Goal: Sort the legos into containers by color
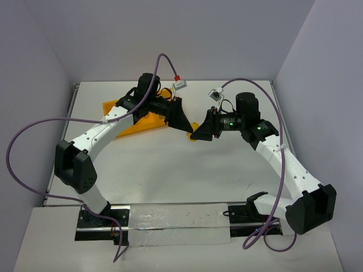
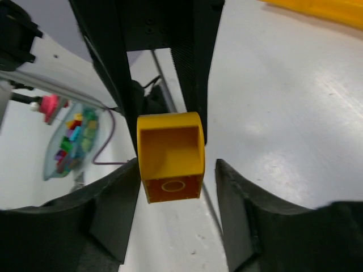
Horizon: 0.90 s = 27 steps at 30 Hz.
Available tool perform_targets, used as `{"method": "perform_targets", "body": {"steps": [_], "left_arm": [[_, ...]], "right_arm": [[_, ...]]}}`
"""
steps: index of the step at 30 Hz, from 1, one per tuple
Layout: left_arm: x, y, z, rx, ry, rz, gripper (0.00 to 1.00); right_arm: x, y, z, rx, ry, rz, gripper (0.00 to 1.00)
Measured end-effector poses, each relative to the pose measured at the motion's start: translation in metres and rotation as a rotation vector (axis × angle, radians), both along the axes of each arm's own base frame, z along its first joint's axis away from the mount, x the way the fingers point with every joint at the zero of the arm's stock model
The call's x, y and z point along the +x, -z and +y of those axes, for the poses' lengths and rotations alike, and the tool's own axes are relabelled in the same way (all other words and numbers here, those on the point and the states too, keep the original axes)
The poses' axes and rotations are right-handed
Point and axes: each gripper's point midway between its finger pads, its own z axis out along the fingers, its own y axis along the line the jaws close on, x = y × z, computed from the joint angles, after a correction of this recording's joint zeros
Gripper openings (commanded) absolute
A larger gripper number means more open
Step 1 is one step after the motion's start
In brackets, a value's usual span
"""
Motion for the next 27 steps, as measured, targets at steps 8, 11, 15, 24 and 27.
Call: {"method": "perform_targets", "body": {"steps": [8,11,15,24,27], "left_arm": [[0.054,0.005,0.037,0.032,-0.219,0.011,0.0],[0.079,0.009,0.056,0.067,-0.341,0.004,0.0],[0.121,0.026,0.087,0.215,-0.606,0.002,0.0],[0.202,0.071,0.174,0.61,-1.219,-0.087,0.0],[0.216,0.093,0.191,0.703,-1.312,-0.084,0.0]], "right_arm": [[0.016,0.019,-0.015,-0.114,0.133,-0.001,0.72],[0.021,0.02,-0.026,-0.163,0.192,-0.022,0.73],[0.033,0.02,-0.045,-0.241,0.32,-0.056,0.74],[0.071,0.036,-0.111,-0.4,0.779,-0.021,0.83],[0.075,0.029,-0.126,-0.403,0.876,-0.033,0.83]]}}
